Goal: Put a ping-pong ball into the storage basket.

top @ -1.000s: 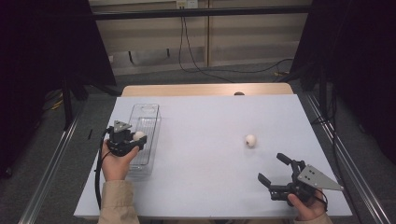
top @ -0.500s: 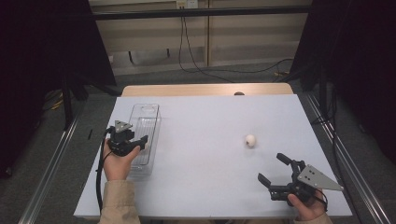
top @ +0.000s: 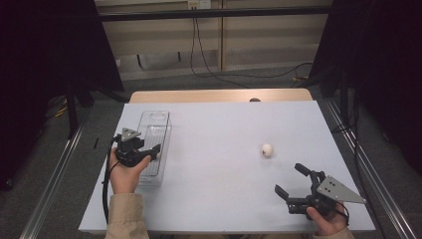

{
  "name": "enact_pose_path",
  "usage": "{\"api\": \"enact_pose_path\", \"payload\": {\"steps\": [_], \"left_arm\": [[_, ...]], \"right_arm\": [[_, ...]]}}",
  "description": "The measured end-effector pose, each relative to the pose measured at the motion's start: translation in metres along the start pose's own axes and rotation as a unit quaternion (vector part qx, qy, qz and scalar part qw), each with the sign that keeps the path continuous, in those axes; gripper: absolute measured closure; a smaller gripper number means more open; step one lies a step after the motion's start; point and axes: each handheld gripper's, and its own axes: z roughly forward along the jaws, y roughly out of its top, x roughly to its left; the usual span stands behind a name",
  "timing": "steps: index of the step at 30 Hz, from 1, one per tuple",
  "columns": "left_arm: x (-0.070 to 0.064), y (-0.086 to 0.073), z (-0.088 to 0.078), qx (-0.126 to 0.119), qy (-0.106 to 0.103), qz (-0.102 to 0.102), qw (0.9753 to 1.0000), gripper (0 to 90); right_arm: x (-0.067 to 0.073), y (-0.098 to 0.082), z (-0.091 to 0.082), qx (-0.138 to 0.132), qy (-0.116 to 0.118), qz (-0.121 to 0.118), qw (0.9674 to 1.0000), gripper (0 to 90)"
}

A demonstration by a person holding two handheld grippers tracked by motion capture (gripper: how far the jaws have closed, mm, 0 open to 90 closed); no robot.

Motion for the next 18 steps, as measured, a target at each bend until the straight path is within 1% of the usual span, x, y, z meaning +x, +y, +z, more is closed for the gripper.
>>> {"api": "enact_pose_path", "payload": {"steps": [2, 7, 9, 13, 18], "left_arm": [[-0.002, 0.001, 0.000, 0.002, -0.004, 0.002, 1.0000, 33.9], [-0.005, 0.002, 0.000, -0.001, -0.014, -0.005, 0.9999, 29.7], [-0.006, 0.003, -0.001, 0.001, -0.017, -0.003, 0.9999, 29.3], [-0.007, 0.005, -0.002, -0.004, -0.022, 0.000, 0.9998, 27.6], [-0.014, 0.008, -0.003, -0.010, -0.038, 0.004, 0.9992, 25.4]], "right_arm": [[0.000, 0.000, 0.000, 0.000, 0.000, 0.000, 1.0000, 2.4], [0.000, 0.000, 0.000, 0.000, 0.001, 0.000, 1.0000, 2.4], [0.000, 0.000, 0.000, 0.001, 0.001, 0.000, 1.0000, 2.4], [0.000, 0.000, 0.000, 0.000, 0.001, 0.000, 1.0000, 2.4], [0.000, 0.000, 0.000, 0.000, 0.001, 0.000, 1.0000, 2.4]]}}
